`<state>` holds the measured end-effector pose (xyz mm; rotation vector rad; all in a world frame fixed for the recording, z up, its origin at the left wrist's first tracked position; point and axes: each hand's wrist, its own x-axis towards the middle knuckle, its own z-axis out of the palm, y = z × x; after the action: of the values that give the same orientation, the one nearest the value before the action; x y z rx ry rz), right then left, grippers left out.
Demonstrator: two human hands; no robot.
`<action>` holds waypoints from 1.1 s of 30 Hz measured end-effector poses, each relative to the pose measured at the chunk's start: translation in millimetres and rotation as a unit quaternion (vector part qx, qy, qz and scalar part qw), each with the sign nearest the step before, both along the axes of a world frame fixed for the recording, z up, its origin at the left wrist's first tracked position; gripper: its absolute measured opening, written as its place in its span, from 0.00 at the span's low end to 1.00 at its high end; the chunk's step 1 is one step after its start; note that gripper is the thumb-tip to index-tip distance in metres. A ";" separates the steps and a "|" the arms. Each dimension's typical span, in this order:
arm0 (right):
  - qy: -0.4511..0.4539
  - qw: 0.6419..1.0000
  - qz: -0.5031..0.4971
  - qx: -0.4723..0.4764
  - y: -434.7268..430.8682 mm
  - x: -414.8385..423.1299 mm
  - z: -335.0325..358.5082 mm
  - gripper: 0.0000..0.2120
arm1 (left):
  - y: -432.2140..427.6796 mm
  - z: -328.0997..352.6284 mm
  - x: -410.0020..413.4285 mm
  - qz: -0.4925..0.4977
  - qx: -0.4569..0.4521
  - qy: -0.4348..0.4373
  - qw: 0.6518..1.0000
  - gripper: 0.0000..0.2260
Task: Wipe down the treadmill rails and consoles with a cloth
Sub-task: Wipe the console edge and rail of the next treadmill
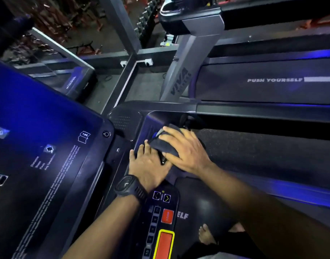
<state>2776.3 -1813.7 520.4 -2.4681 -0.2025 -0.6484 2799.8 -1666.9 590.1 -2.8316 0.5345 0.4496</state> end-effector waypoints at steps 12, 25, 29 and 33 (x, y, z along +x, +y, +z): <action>0.094 0.985 -0.010 -0.144 27.1 5.1 26.1 0.20 | 13.7 1.4 -45.9 0.158 -0.048 -0.043 0.985 0.45; 0.113 0.967 0.086 -0.211 11.3 11.9 25.8 0.19 | 0.2 -1.2 -57.7 0.206 -0.044 -0.070 0.975 0.42; 0.228 0.933 0.121 -0.251 8.8 52.2 42.3 0.24 | -6.0 -0.9 -58.5 0.204 -0.040 -0.062 0.976 0.41; 0.137 0.970 0.077 -0.187 -1.0 26.9 20.1 0.21 | -7.5 -1.6 -55.7 0.217 -0.045 -0.060 0.973 0.40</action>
<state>2803.2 -1814.7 540.5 -2.8298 -0.4373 -0.2110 2744.1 -1674.4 588.5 -3.0349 -0.0983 0.3275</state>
